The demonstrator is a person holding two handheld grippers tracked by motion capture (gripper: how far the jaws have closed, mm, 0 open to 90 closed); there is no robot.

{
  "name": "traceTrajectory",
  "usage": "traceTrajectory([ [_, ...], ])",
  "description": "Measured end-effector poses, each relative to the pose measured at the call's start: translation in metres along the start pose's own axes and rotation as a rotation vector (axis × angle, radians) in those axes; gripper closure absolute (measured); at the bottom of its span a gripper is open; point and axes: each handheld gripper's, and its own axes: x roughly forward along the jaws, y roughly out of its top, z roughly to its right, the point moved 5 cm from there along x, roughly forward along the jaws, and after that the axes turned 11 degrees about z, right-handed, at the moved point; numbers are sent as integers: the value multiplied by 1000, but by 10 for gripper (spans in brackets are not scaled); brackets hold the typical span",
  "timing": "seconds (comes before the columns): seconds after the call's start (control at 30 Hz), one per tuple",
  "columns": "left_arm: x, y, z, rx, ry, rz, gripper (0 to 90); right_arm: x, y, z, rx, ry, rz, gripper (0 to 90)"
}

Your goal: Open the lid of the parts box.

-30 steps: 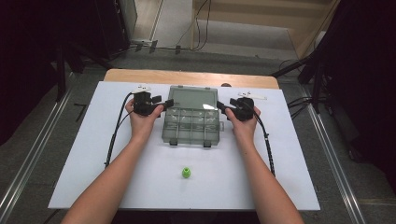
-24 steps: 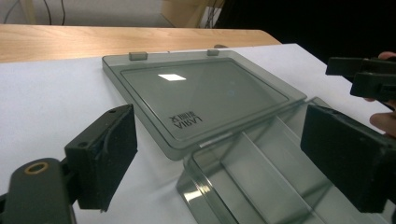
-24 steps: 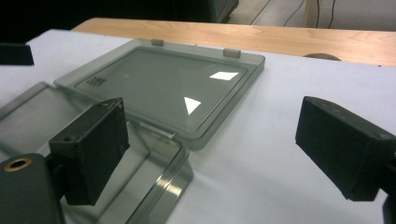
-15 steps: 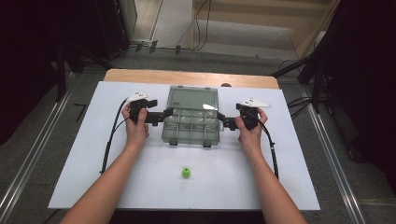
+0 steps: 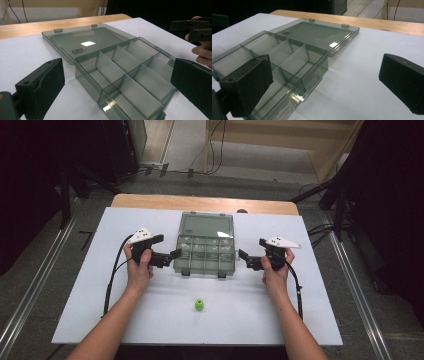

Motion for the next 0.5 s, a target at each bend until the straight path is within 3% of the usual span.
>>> traceTrajectory([
  [0.5, -36, -11, 13, 43, -10, 25, 0, -30, -8, -12, -21, 14, 18, 0],
])
